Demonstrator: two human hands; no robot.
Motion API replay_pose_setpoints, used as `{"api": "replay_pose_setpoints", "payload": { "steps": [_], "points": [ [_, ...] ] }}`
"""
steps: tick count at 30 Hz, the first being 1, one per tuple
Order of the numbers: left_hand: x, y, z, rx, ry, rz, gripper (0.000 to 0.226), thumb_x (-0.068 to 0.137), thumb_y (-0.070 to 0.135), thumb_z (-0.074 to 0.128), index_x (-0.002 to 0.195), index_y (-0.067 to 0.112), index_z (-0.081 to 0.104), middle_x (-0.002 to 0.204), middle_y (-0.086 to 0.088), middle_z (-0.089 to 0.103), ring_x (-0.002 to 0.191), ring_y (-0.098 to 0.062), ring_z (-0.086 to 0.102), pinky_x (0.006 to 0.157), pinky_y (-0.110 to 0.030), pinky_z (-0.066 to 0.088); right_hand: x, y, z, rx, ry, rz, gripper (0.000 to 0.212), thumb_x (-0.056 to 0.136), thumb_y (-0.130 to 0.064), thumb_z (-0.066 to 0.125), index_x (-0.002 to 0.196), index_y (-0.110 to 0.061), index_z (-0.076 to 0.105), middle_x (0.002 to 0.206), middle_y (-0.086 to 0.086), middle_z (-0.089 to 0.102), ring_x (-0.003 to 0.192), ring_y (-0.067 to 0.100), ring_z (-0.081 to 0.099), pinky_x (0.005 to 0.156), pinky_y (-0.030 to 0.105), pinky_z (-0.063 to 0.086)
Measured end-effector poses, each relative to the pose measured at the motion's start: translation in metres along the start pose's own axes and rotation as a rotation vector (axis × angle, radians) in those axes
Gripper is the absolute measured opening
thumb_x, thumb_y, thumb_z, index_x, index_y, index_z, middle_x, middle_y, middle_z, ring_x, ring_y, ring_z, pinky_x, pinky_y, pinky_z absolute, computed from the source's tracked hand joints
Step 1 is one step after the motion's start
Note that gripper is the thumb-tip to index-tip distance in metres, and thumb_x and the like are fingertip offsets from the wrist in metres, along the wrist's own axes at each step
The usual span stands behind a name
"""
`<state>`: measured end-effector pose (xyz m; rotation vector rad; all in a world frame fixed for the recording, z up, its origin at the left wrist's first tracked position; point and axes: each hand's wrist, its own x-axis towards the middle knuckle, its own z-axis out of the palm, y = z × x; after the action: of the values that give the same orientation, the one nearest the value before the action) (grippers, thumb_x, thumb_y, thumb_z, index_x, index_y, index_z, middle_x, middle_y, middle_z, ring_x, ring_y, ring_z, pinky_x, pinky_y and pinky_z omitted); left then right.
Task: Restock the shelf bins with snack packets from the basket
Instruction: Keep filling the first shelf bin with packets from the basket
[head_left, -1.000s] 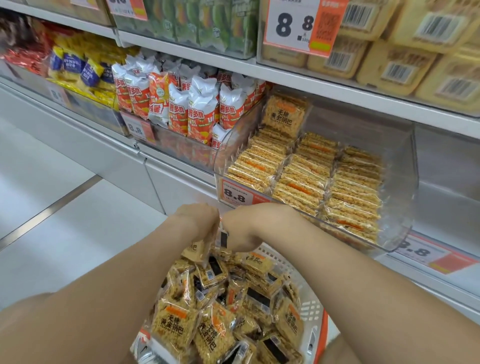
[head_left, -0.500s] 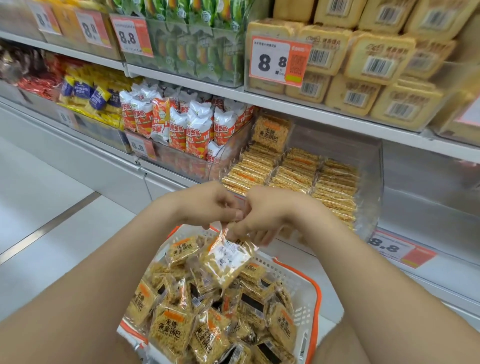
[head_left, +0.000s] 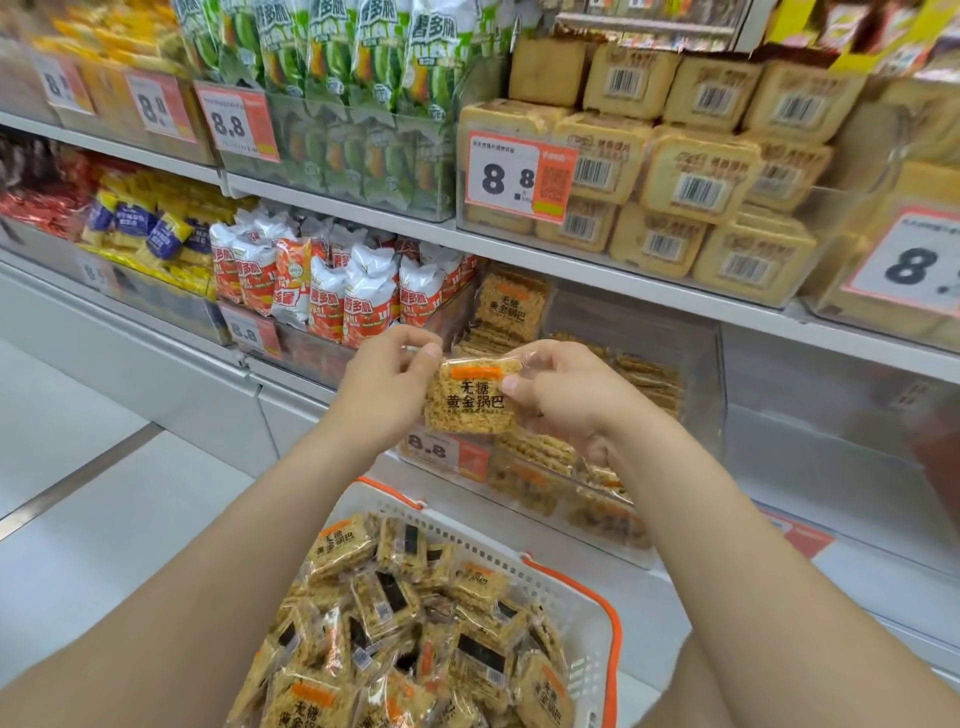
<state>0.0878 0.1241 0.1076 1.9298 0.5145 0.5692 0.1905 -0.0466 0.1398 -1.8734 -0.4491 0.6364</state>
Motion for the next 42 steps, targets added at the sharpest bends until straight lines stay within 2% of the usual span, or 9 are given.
{"api": "replay_pose_setpoints", "payload": {
  "steps": [2,5,9,16,21,27,33,39,42],
  "points": [
    [0.003,0.000,0.005,0.001,0.035,0.004,0.015,0.108,0.033,0.055,0.115,0.027,0.068,0.085,0.005,0.069,0.076,-0.015,0.065,0.070,-0.035,0.053,0.005,0.002,0.000,0.020,0.001,-0.008,0.021,0.102,-0.007,0.064,0.120,-0.017,0.066,0.109,0.016,0.072,0.083,0.020,0.062,0.078,0.039,0.059],
    [0.011,-0.003,0.008,0.010,0.080,-0.011,0.018,0.105,0.038,0.060,0.120,0.029,0.065,0.101,0.006,0.072,0.092,-0.014,0.069,0.084,-0.042,0.059,0.020,0.008,-0.001,0.041,0.073,-0.011,0.020,0.100,-0.011,0.067,0.118,-0.020,0.069,0.110,0.012,0.072,0.085,0.020,0.067,0.077,0.038,0.064],
    [0.014,0.001,0.014,0.233,0.106,0.132,0.033,0.105,0.025,0.061,0.137,0.019,0.057,0.123,0.008,0.065,0.100,-0.009,0.065,0.092,-0.033,0.053,0.049,0.015,-0.001,0.141,0.325,-0.044,0.028,0.097,-0.018,0.072,0.124,-0.023,0.067,0.122,0.001,0.066,0.107,0.024,0.067,0.093,0.044,0.058],
    [0.018,-0.011,0.032,0.699,-0.132,0.320,0.023,0.100,0.017,0.054,0.111,0.022,0.073,0.112,0.001,0.065,0.104,-0.022,0.061,0.095,-0.040,0.052,0.095,0.014,0.003,-0.007,0.722,-0.082,0.024,0.099,-0.016,0.068,0.123,-0.013,0.068,0.120,0.009,0.067,0.106,0.029,0.066,0.095,0.039,0.055],
    [0.019,-0.018,0.037,0.893,-0.233,0.360,0.023,0.100,0.026,0.050,0.109,0.024,0.071,0.111,-0.002,0.063,0.102,-0.028,0.060,0.089,-0.049,0.052,0.118,0.015,0.010,-0.155,0.743,-0.151,0.024,0.094,-0.007,0.068,0.113,-0.022,0.070,0.117,0.003,0.064,0.106,0.021,0.061,0.098,0.041,0.055],
    [0.025,-0.021,0.039,0.893,-0.239,0.364,0.024,0.100,0.028,0.050,0.110,0.026,0.072,0.112,-0.002,0.060,0.104,-0.027,0.058,0.086,-0.045,0.048,0.126,0.024,0.006,-0.327,0.746,-0.291,0.039,0.087,0.009,0.064,0.120,-0.012,0.060,0.098,0.000,0.053,0.092,0.018,0.048,0.078,0.029,0.044],
    [0.027,-0.021,0.041,0.880,-0.236,0.358,0.024,0.100,0.029,0.050,0.110,0.026,0.072,0.117,-0.003,0.060,0.106,-0.028,0.058,0.092,-0.046,0.049,0.125,0.034,0.007,-0.545,0.621,-0.343,0.037,0.090,0.003,0.066,0.114,-0.024,0.073,0.132,0.005,0.051,0.109,0.022,0.058,0.091,0.023,0.042],
    [0.023,-0.020,0.041,0.896,-0.242,0.359,0.025,0.102,0.030,0.049,0.113,0.026,0.071,0.118,-0.001,0.060,0.108,-0.027,0.058,0.092,-0.045,0.045,0.125,0.029,0.013,-0.363,0.656,-0.209,0.083,0.086,-0.002,0.076,0.150,-0.011,0.024,0.145,0.019,0.038,0.119,0.044,0.057,0.087,0.038,0.052],
    [0.022,-0.020,0.040,0.895,-0.253,0.361,0.025,0.102,0.031,0.048,0.112,0.026,0.071,0.116,-0.001,0.061,0.107,-0.026,0.059,0.092,-0.046,0.046,0.126,0.028,0.014,-0.301,0.622,-0.128,0.085,0.087,-0.011,0.078,0.149,-0.011,0.021,0.144,0.021,0.042,0.128,0.044,0.052,0.093,0.040,0.050]
  ]
}}
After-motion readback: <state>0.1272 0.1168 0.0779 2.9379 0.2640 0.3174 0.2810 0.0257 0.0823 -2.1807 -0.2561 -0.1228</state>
